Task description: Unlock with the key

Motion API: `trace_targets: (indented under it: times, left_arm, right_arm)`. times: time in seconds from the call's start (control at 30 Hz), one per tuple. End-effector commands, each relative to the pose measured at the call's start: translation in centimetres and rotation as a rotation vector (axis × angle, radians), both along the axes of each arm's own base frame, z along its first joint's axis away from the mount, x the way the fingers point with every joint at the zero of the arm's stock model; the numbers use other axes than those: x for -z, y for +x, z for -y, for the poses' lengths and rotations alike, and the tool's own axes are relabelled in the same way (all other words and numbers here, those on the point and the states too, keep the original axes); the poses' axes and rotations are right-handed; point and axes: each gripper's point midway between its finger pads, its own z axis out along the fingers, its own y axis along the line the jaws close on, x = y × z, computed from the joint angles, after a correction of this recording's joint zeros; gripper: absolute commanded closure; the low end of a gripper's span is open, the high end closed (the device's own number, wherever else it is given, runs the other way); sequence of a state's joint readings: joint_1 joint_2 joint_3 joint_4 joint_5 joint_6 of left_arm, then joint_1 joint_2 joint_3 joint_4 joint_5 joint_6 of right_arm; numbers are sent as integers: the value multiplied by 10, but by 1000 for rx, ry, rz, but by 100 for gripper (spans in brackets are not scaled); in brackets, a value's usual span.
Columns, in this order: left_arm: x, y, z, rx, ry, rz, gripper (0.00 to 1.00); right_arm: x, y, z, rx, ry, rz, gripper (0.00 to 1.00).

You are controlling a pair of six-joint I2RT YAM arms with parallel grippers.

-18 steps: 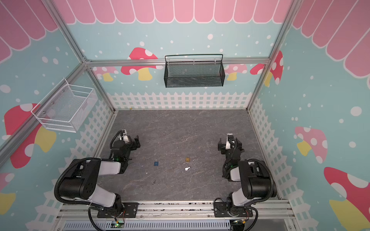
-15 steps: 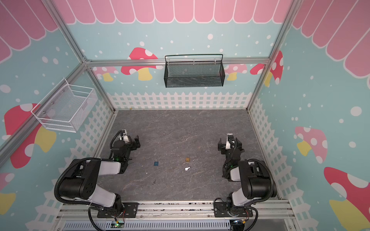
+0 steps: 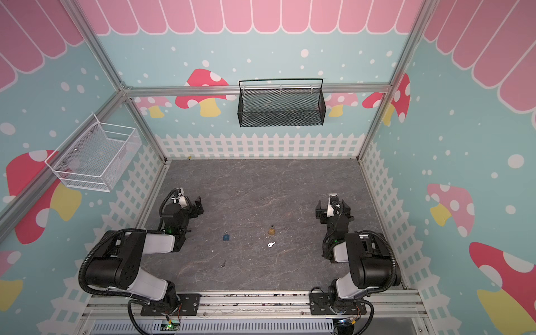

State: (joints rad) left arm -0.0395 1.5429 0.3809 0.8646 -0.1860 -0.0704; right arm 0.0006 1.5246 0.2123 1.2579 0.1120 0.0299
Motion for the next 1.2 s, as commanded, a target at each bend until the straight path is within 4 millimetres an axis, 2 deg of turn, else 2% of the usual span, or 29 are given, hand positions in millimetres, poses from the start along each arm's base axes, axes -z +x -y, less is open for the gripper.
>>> trace_targets:
  times: [0.0,1.0,1.17]
  left_arm:
    - [-10,6,0,14,20,25,0]
    - [-11,5,0,14,19,27,0]
    - [-17,-2,0,8,13,63,0]
  right_arm:
    - [-9,0,0,-5,-18,32,2]
    - [-9,0,0,-4,-18,33,2]
    - [-14,1,-4,-30,-21,36,2]
